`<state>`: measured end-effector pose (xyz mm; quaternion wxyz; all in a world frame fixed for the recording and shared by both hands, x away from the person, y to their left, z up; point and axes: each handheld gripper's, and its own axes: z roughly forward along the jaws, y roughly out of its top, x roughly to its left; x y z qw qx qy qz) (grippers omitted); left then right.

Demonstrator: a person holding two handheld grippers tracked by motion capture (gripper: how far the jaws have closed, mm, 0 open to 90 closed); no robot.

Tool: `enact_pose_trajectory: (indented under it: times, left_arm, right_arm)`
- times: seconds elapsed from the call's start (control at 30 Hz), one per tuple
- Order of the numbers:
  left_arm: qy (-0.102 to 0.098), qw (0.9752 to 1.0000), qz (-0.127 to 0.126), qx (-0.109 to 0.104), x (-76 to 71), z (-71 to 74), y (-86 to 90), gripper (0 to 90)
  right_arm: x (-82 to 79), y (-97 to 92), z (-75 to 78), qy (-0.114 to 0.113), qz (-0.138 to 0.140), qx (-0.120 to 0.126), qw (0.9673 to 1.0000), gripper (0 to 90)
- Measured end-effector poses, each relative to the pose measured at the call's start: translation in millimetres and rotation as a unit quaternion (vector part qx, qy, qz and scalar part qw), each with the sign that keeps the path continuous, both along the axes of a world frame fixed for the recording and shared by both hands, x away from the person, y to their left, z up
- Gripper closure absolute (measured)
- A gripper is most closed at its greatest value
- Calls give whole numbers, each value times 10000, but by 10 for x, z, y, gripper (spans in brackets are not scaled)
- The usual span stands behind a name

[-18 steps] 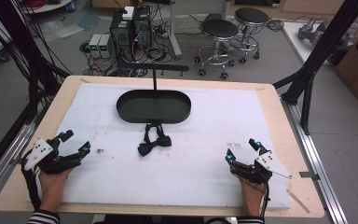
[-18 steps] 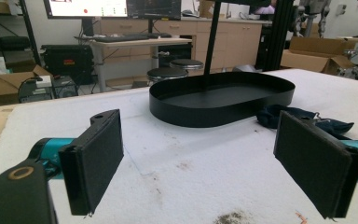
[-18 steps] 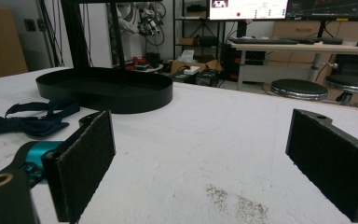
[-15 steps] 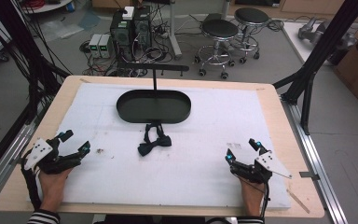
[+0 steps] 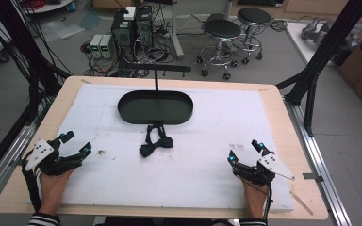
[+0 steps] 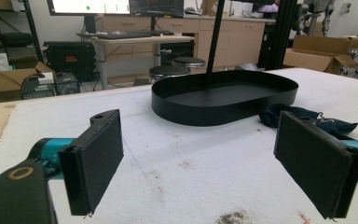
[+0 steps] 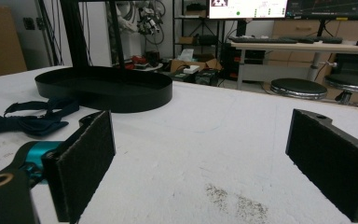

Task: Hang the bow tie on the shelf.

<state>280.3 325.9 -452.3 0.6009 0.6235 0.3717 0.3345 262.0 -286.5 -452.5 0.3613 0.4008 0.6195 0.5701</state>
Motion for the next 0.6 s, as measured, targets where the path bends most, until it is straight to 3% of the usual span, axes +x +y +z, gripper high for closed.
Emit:
enact_pose_trajectory:
  times: [0.4,0.6]
  left_arm:
    - [52,10000,4,-18,13,5,4,159]
    - [203,9997,-49,-80,27,29,10,155]
  right_arm:
    - [6,2,2,-2,0,-29,10000,71]
    - [8,2,3,26,-7,-4,10000,71]
